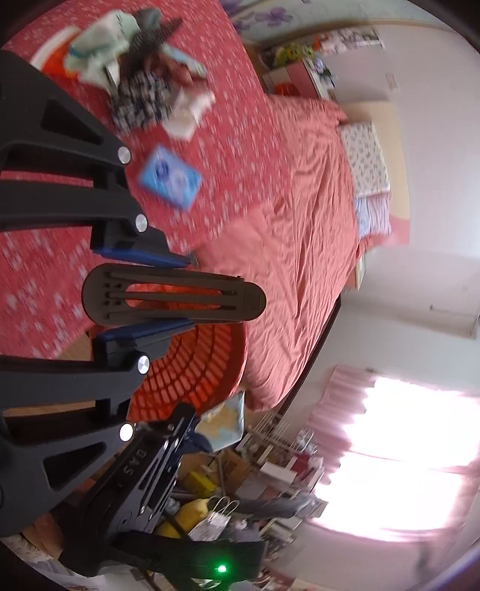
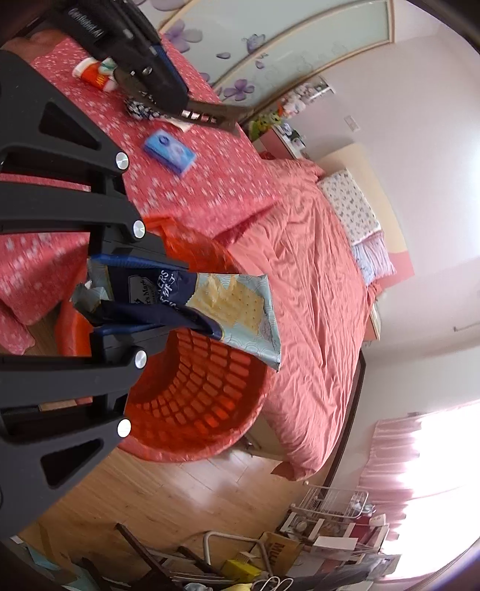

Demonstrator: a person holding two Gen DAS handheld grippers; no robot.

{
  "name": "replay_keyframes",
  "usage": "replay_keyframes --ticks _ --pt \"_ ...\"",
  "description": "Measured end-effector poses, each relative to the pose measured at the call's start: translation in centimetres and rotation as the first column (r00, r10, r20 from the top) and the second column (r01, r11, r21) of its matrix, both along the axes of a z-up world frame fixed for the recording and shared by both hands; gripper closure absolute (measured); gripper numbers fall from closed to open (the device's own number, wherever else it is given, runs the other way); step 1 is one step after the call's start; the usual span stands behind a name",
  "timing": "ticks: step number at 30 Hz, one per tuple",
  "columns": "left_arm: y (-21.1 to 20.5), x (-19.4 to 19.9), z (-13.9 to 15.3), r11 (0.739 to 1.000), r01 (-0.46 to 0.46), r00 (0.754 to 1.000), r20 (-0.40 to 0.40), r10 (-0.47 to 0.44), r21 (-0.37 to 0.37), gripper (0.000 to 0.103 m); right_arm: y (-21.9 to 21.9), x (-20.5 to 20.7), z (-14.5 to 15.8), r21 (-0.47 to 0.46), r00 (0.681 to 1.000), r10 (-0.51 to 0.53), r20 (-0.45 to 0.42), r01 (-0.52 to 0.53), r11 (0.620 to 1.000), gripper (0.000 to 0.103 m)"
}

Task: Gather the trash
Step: 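Carry the wrapper to the orange basket and open the right gripper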

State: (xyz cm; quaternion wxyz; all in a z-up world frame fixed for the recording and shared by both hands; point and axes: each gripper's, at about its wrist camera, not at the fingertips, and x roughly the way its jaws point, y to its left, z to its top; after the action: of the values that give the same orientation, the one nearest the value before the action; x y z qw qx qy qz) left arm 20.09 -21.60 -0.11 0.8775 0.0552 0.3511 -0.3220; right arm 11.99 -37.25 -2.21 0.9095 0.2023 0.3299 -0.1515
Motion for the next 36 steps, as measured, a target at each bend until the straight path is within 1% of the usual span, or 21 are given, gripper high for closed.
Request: replay_keyframes --ticks 5,11,13,14,15,16,17,19,24,29,32,36 --pt "-4.7 1.0 -2.0 0.998 0.053 0.998 -0.027 -0.053 0.023 0.075 -2.1 0.6 -1.0 0.024 1.0 -0.013 0.006 0.013 1.0 0.079" --pt "-7.8 2.8 -4.8 0.996 0.078 0.995 -0.069 -0.075 0.046 0.074 -4.9 1.1 -1.7 0.087 0.999 -0.021 0.025 0.019 0.996 0.078" --pt "-8.4 3.2 -5.7 0.995 0.081 0.994 -0.082 -0.076 0.058 0.074 -5.6 1.4 -2.1 0.113 0.999 -0.026 0.029 0.022 0.993 0.07" --pt "-8.6 3.5 -6.2 0.995 0.08 0.993 -0.09 -0.073 0.067 0.074 -5.9 1.5 -2.3 0.126 0.999 -0.028 0.033 0.024 0.992 0.069" --pt "-8.7 3.8 -6.6 0.994 0.077 0.993 -0.1 -0.069 0.074 0.074 -6.2 1.6 -2.4 0.13 0.999 -0.034 0.034 0.03 0.991 0.064" --pt "-8.8 4.1 -6.8 0.994 0.071 0.992 -0.109 -0.062 0.079 0.073 -6.5 1.6 -2.5 0.133 0.999 -0.04 0.035 0.035 0.99 0.057" --pt "-8.8 4.4 -7.3 0.994 0.064 0.992 -0.116 -0.054 0.083 0.072 -6.6 1.6 -2.7 0.131 0.998 -0.047 0.035 0.042 0.99 0.054" --pt "-8.7 4.8 -7.8 0.994 0.052 0.991 -0.124 -0.041 0.091 0.063 -6.7 1.4 -3.0 0.131 0.998 -0.057 0.03 0.053 0.99 0.049" --pt "-7.9 5.4 -8.5 0.994 0.025 0.991 -0.134 -0.011 0.105 0.062 -6.9 1.0 -3.0 0.121 0.998 -0.064 0.02 0.061 0.991 0.043" --pt "-6.2 5.1 -7.7 0.993 -0.009 0.994 -0.109 0.021 0.115 0.06 -6.4 0.7 -2.6 0.097 0.998 -0.068 0.004 0.067 0.993 0.042" --pt "-4.5 4.7 -7.0 0.992 -0.034 0.995 -0.086 0.044 0.119 0.06 -5.8 0.3 -1.9 0.074 0.998 -0.068 0.006 0.067 0.995 0.042" --pt "-1.4 3.8 -5.9 0.99 -0.071 0.995 -0.056 0.079 0.124 0.056 -4.4 0.0 -0.8 0.044 0.998 -0.054 0.016 0.053 0.998 0.042"
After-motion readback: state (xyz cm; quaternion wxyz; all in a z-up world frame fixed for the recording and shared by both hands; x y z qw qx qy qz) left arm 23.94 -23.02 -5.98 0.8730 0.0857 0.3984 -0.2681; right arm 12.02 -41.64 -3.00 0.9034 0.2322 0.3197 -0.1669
